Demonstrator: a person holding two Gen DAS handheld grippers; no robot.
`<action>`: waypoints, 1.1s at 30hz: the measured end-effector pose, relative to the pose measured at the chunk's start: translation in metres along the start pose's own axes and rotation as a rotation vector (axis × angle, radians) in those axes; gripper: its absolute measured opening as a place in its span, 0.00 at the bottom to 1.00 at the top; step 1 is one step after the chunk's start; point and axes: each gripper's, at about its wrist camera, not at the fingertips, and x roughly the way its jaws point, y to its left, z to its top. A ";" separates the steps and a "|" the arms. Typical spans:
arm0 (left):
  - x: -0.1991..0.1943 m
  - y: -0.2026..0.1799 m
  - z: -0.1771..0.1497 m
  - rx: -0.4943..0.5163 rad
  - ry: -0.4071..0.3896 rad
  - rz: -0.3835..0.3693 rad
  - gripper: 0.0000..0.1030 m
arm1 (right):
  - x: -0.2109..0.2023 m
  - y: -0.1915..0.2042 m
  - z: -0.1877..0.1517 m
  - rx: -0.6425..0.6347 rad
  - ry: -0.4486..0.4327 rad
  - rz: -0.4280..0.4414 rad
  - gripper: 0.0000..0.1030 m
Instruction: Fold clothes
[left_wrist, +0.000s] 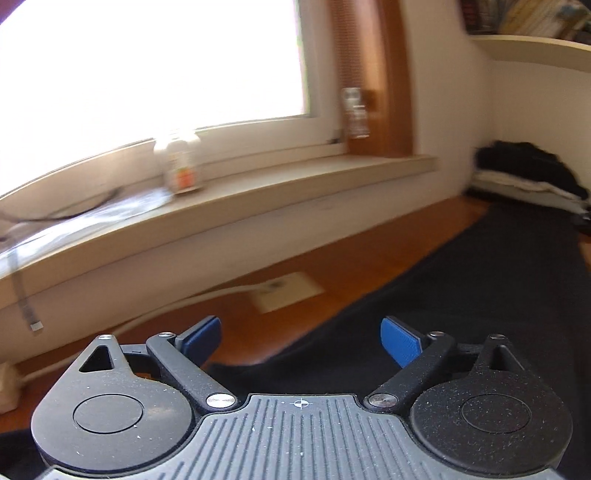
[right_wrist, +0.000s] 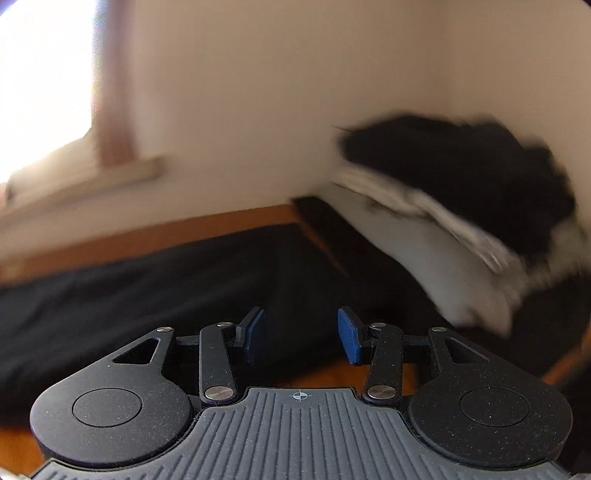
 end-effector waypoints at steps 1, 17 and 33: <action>0.001 -0.006 0.002 -0.009 -0.001 -0.029 0.92 | 0.000 -0.010 -0.001 0.049 0.007 0.012 0.44; 0.026 -0.025 -0.011 0.023 0.114 -0.104 0.98 | 0.031 0.012 0.002 0.130 0.048 0.010 0.40; 0.043 -0.033 0.001 0.026 0.115 -0.085 0.99 | 0.023 0.095 0.053 -0.569 -0.191 -0.181 0.08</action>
